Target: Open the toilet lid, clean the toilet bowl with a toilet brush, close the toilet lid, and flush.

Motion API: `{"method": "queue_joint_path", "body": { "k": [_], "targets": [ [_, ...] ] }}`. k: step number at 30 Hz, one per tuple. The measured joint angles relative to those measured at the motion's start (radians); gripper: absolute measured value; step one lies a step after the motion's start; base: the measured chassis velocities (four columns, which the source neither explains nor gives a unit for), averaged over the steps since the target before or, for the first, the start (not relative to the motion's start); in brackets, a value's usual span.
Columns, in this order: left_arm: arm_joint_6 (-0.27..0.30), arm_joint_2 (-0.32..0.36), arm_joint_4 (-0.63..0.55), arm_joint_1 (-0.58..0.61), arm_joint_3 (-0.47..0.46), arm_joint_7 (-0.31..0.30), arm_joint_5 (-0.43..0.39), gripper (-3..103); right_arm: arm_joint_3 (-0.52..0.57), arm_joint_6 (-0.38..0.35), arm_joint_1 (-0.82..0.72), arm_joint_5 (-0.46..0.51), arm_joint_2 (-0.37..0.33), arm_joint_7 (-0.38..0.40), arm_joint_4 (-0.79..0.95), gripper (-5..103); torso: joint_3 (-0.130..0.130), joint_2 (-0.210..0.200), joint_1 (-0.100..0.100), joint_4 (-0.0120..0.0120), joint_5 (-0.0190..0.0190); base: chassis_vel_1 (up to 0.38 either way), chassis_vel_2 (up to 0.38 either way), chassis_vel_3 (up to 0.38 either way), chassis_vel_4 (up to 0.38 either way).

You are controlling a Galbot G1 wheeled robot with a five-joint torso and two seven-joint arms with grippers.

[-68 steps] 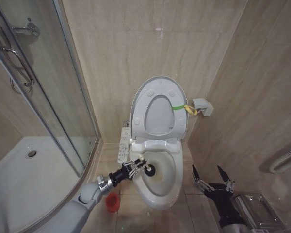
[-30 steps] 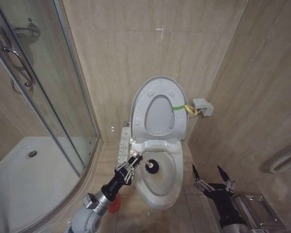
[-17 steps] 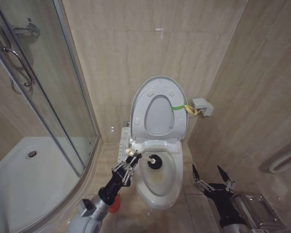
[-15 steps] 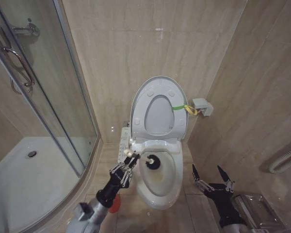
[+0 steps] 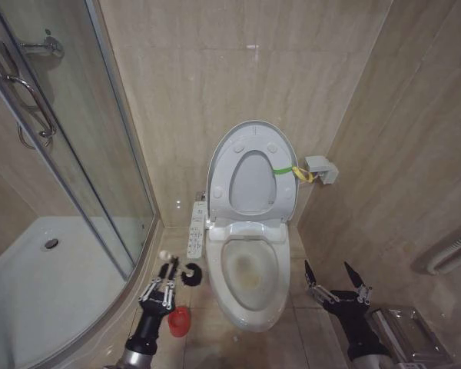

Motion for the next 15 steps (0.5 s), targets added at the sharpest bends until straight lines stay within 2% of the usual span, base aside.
{"method": "queue_joint_path", "body": {
  "k": [3,8,15],
  "targets": [
    [0.016,-0.013,0.018,0.005,-0.011,-0.051,0.003,15,0.000,0.000,0.000,0.000,0.000,0.000,0.000,100,0.000,0.000,0.000,-0.0001,0.0000,0.000,0.000,0.000,0.000],
    [0.026,-0.036,0.054,0.018,-0.019,-0.102,-0.003,15,0.000,0.000,0.000,0.000,0.000,0.000,0.000,100,0.000,0.000,0.000,-0.0001,0.0000,0.000,0.000,0.000,0.000],
    [0.018,-0.060,0.137,0.018,-0.013,-0.121,-0.023,15,0.000,0.000,0.000,0.000,0.000,0.000,0.000,100,0.000,0.000,0.000,-0.0001,0.0001,0.000,0.000,0.000,0.000]
  ]
}}
